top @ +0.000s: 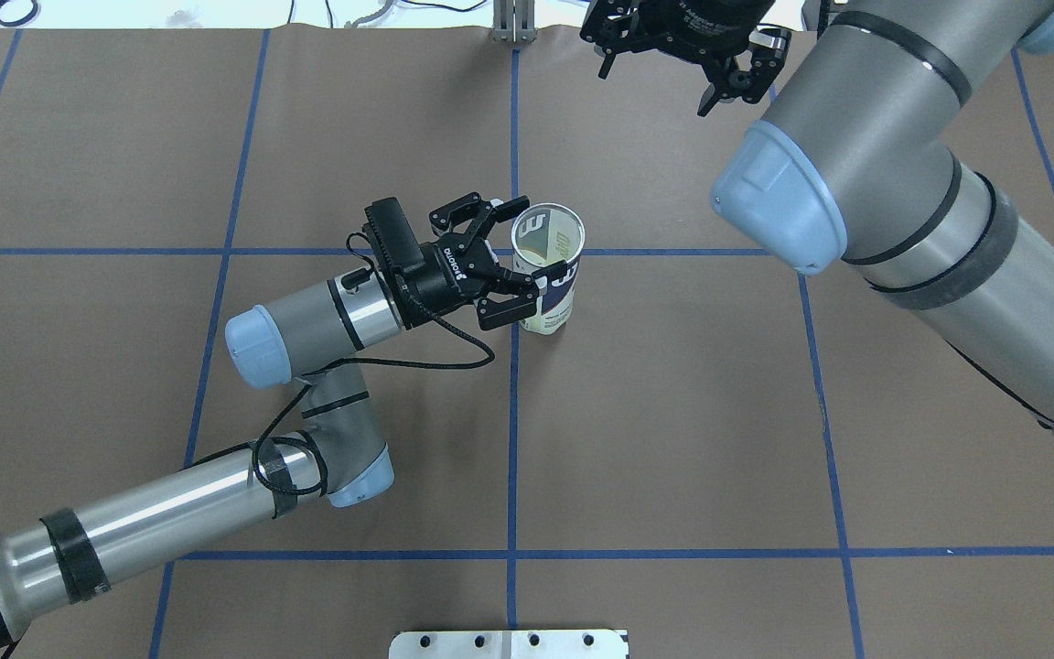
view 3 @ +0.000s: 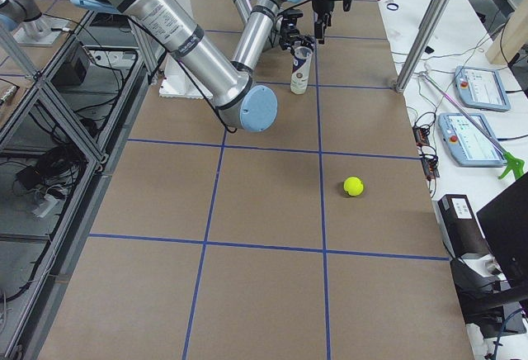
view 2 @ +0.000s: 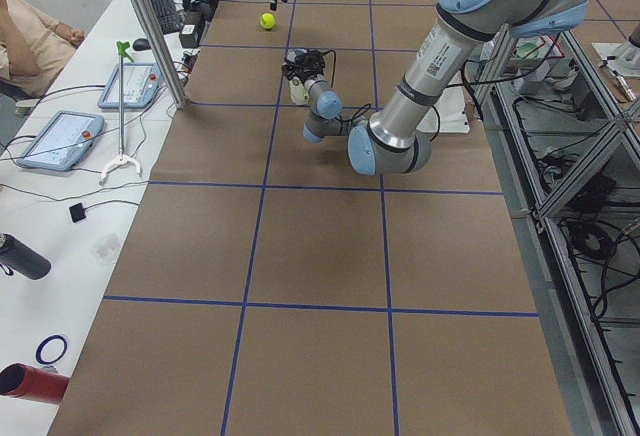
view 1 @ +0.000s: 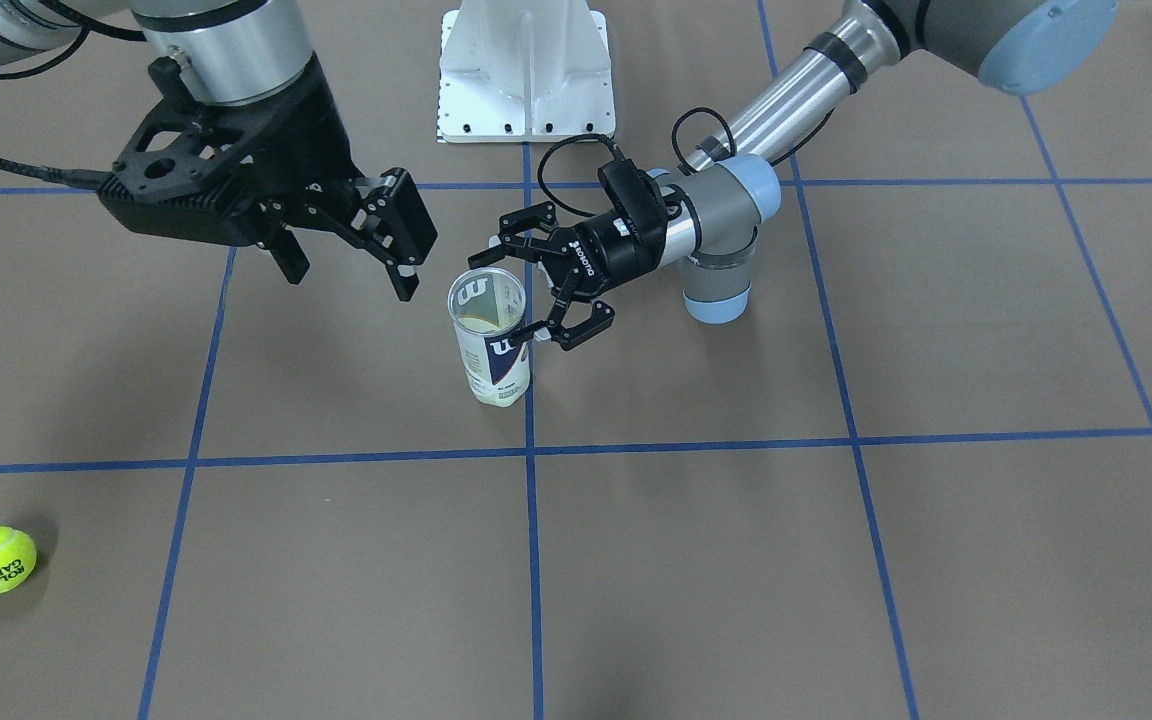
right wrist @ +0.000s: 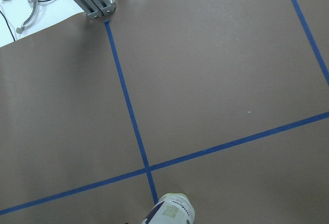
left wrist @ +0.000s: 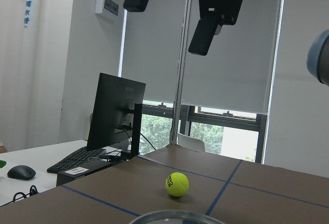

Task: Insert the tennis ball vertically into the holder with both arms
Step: 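Move the right gripper back toward the farther tennis ball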

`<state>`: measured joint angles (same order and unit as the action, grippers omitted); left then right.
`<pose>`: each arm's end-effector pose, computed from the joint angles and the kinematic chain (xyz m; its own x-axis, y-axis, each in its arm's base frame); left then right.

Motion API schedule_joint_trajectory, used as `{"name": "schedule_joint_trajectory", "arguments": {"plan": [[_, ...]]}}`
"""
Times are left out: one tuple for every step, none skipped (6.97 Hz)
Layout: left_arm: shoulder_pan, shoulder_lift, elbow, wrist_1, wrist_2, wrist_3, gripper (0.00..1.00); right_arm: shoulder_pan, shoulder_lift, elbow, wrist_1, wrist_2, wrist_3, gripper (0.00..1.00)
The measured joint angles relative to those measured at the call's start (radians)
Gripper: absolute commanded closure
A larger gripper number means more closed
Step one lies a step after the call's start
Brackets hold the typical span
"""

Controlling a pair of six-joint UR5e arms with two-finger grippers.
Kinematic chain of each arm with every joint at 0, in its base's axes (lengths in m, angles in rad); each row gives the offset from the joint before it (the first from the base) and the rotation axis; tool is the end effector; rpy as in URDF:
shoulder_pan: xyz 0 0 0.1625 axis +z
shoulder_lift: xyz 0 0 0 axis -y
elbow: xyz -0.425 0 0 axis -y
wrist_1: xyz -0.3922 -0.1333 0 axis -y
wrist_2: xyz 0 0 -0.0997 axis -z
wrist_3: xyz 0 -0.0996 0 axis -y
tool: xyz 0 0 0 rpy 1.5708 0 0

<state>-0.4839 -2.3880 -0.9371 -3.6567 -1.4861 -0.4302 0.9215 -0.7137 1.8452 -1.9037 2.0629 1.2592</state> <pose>0.5603 -0.4546 0.2416 0.2360 0.8990 -0.3688 0.7347 0.0833 0.6733 -0.3065 -0.5464 0.0756 0.5540 0.2830 0.7829 -0.3441 0.9342 -0.0942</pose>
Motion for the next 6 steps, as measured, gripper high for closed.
{"name": "schedule_joint_trajectory", "arguments": {"plan": [[0.0, 0.001, 0.0, 0.001, 0.001, 0.001, 0.01, 0.01, -0.01, 0.004, 0.0, 0.004, -0.013, 0.01], [0.001, 0.002, 0.0, 0.001, 0.001, 0.003, 0.01, 0.017, -0.016, 0.006, 0.001, 0.007, -0.023, 0.01], [0.001, 0.003, 0.0, 0.003, 0.001, 0.02, 0.01, 0.032, -0.027, 0.006, 0.002, 0.018, -0.047, 0.01], [0.002, 0.004, 0.0, 0.006, 0.001, 0.051, 0.01, 0.056, -0.046, 0.006, 0.003, 0.038, -0.086, 0.01], [0.002, 0.005, -0.001, 0.021, 0.001, 0.076, 0.01, 0.079, -0.067, 0.006, 0.003, 0.05, -0.13, 0.01], [0.003, 0.006, -0.006, 0.05, 0.001, 0.102, 0.0, 0.1, -0.087, 0.005, 0.003, 0.059, -0.172, 0.01]]}}
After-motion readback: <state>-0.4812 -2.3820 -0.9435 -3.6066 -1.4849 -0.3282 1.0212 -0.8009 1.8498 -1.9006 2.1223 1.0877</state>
